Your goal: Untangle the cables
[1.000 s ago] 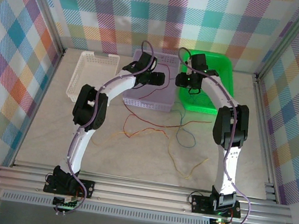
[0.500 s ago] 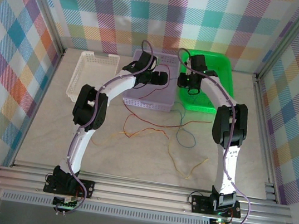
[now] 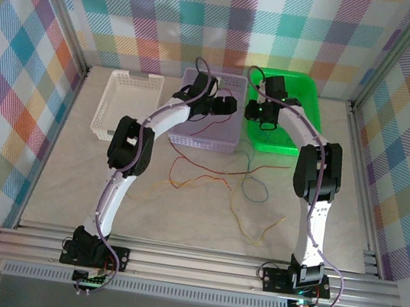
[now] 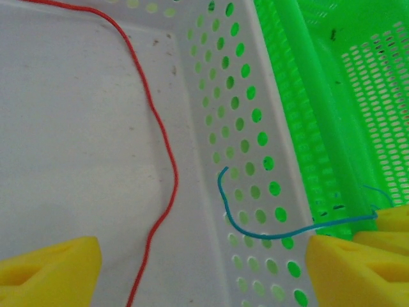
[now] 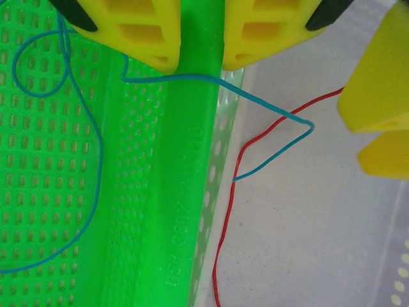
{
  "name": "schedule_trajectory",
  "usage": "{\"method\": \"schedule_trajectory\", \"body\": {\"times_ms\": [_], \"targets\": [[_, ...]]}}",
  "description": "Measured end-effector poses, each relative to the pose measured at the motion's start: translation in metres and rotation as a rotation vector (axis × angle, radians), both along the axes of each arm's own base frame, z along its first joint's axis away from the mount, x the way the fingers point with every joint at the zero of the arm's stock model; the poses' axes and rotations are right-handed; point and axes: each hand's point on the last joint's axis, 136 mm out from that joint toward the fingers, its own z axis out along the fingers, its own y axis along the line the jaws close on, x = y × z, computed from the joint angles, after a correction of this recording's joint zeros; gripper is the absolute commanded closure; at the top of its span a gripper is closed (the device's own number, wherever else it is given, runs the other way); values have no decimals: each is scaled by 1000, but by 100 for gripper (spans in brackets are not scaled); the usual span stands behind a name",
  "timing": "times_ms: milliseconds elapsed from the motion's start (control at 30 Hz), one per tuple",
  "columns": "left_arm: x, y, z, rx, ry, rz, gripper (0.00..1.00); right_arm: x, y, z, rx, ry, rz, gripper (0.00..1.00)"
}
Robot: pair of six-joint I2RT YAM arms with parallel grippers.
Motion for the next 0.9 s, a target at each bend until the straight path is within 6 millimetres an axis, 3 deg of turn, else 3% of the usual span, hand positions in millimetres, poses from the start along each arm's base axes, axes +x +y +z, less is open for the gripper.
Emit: {"method": "schedule_trajectory", "body": {"times_ms": [200, 367, 400, 600, 900], "targets": [[1, -16, 5, -133, 29, -9, 27, -5, 2, 8, 53, 8, 9, 98], [4, -27, 15, -254, 60, 0, 32, -7, 4, 25, 99, -12, 21, 67], [4, -29, 16, -277, 72, 5, 33, -6, 7, 28, 112, -21, 32, 64], [4, -34, 16, -362, 137, 23, 38, -4, 16, 37, 154, -52, 76, 59], [3, -37, 19, -423, 173, 28, 59, -9, 17, 34, 161, -56, 82, 57]]}}
